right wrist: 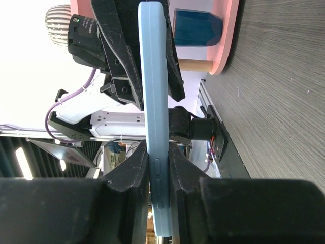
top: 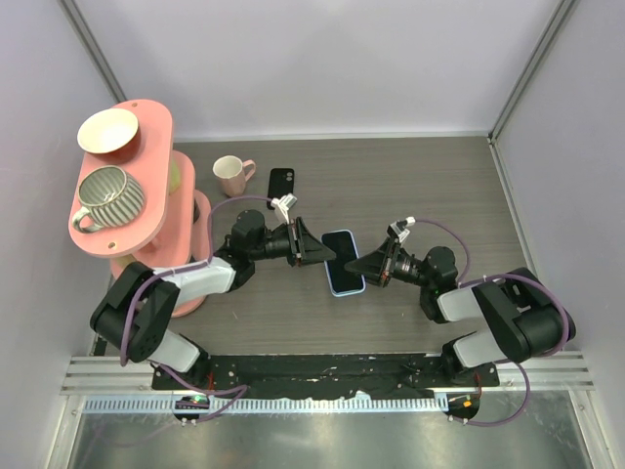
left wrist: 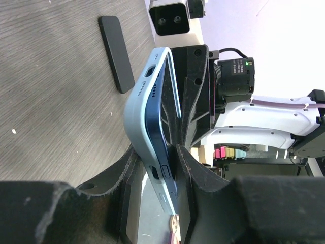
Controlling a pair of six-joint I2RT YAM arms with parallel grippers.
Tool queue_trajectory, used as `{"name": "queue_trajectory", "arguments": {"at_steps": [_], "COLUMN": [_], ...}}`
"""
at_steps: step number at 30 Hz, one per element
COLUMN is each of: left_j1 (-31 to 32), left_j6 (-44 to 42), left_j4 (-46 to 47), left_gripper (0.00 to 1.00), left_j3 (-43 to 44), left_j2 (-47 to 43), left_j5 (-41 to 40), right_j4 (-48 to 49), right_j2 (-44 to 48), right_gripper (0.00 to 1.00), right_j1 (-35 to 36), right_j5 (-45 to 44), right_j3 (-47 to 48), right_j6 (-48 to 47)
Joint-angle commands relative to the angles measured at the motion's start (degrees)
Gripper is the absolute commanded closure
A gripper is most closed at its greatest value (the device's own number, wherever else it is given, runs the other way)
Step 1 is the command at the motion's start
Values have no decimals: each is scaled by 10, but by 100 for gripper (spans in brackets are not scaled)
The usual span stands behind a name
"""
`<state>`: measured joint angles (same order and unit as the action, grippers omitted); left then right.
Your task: Put the phone into the phone case
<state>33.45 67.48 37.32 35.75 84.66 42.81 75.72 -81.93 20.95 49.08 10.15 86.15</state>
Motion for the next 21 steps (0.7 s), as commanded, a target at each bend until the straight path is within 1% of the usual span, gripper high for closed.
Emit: {"name": "queue_trajectory", "arguments": {"at_steps": [1, 2, 4, 5, 6, 8, 9, 10, 12, 14, 20, 21], "left_j1": [6, 6, 6, 6, 6, 6, 7, 7, 7, 7, 6, 6], "left_j6": [5, 1, -2, -6, -13, -19, -23, -24, -26, -28, -20, -17], "left_j4": [87, 83, 78, 67, 60, 58, 62, 65, 85, 86, 100, 107], "left_gripper": [100, 100, 99, 93, 74, 57, 45, 42, 37, 36, 38, 40], "left_j3": [13, 13, 16, 17, 20, 19, 12, 6, -9, -13, -16, -17], "left_j2": [1, 1, 2, 1, -2, -11, -16, -22, -41, -44, -32, -28], "left_j5": [33, 32, 34, 33, 34, 32, 31, 23, 13, 8, 5, 4], "right_j4": [197, 197, 197, 196, 197, 196, 197, 197, 197, 197, 197, 197], "right_j2": [-16, -14, -12, -9, -6, 3, 5, 6, 9, 11, 35, 38], "right_gripper": [82, 80, 81, 86, 89, 92, 92, 92, 92, 91, 91, 91], "right_j1": [6, 5, 5, 5, 5, 5, 6, 5, 4, 5, 5, 5], "right_j5": [2, 3, 3, 4, 5, 1, 0, 0, 0, 0, 2, 2], "right_j3": [0, 0, 2, 4, 6, 7, 8, 10, 14, 15, 19, 20], "right_j6": [9, 9, 10, 10, 12, 17, 20, 24, 32, 36, 51, 53]}}
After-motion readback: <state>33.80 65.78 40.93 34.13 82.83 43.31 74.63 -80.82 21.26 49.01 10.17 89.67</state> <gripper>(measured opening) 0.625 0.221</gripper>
